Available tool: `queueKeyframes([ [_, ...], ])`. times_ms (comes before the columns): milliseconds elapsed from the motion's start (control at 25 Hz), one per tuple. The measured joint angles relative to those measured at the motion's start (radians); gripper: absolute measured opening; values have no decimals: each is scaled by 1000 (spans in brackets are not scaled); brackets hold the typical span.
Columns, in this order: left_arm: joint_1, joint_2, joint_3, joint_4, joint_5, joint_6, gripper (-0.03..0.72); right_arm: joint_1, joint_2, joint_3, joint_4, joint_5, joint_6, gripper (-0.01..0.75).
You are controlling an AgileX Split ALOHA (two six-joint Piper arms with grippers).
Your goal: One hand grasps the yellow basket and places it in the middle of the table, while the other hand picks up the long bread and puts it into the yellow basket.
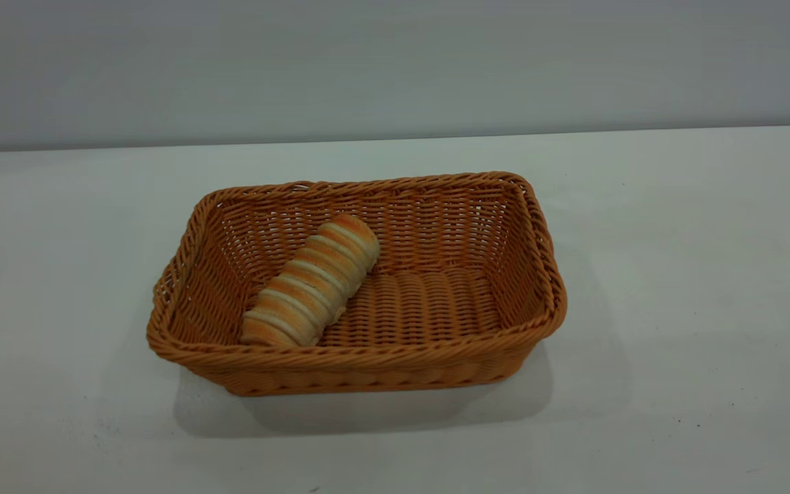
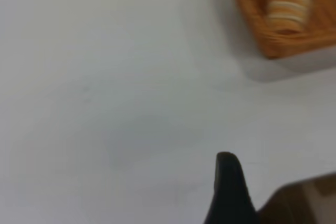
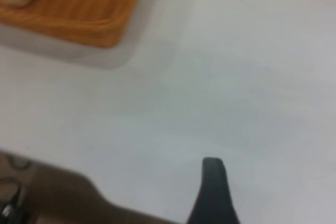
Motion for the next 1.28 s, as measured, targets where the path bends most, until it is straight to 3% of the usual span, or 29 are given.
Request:
queueKeyframes([
  [160, 140, -1, 0, 0, 0, 0, 571, -111, 0, 0, 0, 0, 0, 586],
  [280, 191, -1, 0, 0, 0, 0, 571, -146, 0, 0, 0, 0, 0, 586],
  [1280, 201, -1, 0, -16, 0, 0, 571, -144, 0, 0, 0, 0, 1, 586],
])
